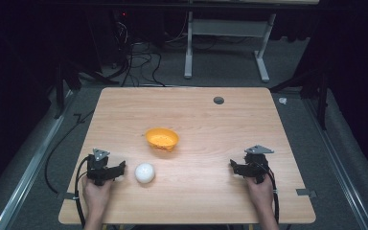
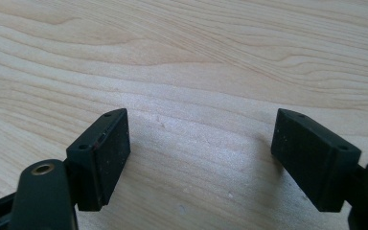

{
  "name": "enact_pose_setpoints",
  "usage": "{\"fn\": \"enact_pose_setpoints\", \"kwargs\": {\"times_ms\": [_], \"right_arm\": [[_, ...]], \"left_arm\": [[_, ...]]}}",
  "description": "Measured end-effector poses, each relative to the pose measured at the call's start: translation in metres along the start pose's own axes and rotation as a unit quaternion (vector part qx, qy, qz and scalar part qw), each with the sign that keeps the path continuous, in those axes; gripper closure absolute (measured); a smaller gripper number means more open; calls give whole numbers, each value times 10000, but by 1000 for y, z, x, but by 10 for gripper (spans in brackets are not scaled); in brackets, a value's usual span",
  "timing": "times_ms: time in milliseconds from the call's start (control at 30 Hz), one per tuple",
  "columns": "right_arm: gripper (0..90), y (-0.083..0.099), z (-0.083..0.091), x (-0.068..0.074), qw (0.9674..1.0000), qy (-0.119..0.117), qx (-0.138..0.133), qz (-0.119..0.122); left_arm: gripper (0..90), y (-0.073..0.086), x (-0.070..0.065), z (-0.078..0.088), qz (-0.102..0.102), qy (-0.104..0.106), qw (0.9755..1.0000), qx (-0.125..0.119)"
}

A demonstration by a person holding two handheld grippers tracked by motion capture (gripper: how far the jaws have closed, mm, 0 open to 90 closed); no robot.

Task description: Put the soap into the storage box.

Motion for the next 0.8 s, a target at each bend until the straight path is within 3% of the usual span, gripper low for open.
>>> {"fn": "enact_pose_setpoints", "kwargs": {"times_ms": [800], "right_arm": [[219, 0, 0, 0, 10000, -19, -10, -4]], "left_arm": [[161, 1, 0, 1, 10, 71, 10000, 24]]}}
Point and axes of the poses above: each handheld gripper's, and its own axes: z roughly backward along the jaws, y roughly out of its underside, x roughly to its left, the point moved 9 cm from there along -z, roughly forward along the jaws, and after that the axes turned 11 degrees about -y, right-handed, at the moved point
